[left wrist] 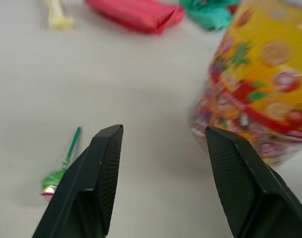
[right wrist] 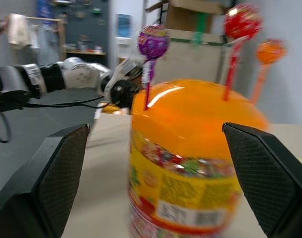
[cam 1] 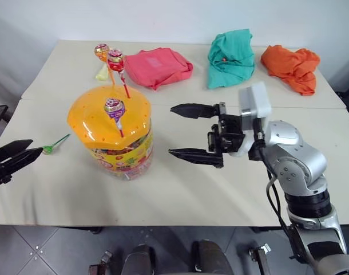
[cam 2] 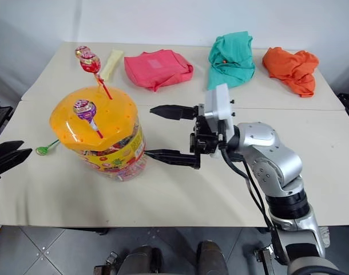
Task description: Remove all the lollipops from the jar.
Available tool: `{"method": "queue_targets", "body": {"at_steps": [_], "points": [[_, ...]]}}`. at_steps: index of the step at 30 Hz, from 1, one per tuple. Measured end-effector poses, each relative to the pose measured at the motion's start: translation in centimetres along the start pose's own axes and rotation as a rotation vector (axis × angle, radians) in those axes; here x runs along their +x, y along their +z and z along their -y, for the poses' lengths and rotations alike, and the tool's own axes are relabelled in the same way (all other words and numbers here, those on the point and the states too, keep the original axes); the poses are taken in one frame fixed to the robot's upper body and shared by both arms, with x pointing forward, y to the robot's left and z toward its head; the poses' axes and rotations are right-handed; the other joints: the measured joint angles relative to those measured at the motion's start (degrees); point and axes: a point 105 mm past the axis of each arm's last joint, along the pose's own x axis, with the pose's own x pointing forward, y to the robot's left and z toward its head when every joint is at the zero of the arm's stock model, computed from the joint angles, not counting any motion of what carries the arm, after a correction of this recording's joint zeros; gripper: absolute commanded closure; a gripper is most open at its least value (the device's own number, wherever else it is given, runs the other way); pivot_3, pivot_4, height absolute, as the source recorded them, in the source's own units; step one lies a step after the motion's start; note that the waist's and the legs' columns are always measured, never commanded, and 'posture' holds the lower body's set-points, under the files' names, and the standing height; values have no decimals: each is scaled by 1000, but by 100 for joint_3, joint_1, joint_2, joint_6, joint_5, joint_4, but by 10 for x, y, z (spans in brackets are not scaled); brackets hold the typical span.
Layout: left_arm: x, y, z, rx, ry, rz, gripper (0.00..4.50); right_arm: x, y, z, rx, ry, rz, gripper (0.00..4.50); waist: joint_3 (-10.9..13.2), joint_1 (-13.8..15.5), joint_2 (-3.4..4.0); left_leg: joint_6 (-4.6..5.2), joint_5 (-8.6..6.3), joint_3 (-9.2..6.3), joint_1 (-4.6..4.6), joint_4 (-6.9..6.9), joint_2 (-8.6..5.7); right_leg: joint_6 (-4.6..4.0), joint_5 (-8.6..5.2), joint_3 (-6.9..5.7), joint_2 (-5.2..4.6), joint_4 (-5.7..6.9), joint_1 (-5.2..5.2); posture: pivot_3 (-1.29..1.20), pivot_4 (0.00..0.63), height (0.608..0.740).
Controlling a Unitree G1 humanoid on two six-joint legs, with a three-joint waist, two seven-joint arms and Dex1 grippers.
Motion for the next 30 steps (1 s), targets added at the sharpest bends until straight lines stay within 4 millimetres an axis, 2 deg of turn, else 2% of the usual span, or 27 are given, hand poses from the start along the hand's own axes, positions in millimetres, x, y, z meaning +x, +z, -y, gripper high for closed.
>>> {"method": "queue_targets", "body": {"at_steps": [5, 9, 12, 16, 23, 30], "points": [[11, 29, 37, 63, -191, 174, 1694, 37, 2, 2, 7, 96, 7, 0, -3, 8, -5, 0, 0, -15, -1, 6, 8, -1, 0, 0, -2, 11, 3, 0, 150, 740], [19, 48, 69, 66, -337, 232, 1694, 49, -7, 1, 19, 131, -21, 0, -3, -14, -4, 0, 0, -21, -1, 5, 5, 0, 1, 0, -4, 13, 5, 0, 150, 740], [23, 55, 80, 66, -379, 247, 1670, 53, -8, 1, 23, 141, -23, 617, -3, -77, -5, -1, 1, -23, 1, 5, 7, 0, 1, -1, 0, 12, 8, 0, 150, 740], [27, 62, 91, 72, -417, 270, 1670, 64, -8, -1, 18, 163, -12, 1950, -1, -147, -2, -3, 2, -23, 2, 2, 7, -1, 1, 0, 6, 10, 6, 0, 150, 740], [26, 59, 88, 53, -399, 287, 1670, 73, -6, -1, 13, 164, 18, 4437, 0, -152, 0, -5, 1, -24, 3, -2, 4, 0, 1, -1, 7, 9, 6, 0, 150, 740], [26, 59, 88, 55, -403, 290, 1670, 74, 1, 0, -2, 165, 62, 4475, 0, -144, 0, -7, 0, -22, 3, -2, 4, -1, 1, 0, 7, 7, 6, 0, 150, 740]]}}
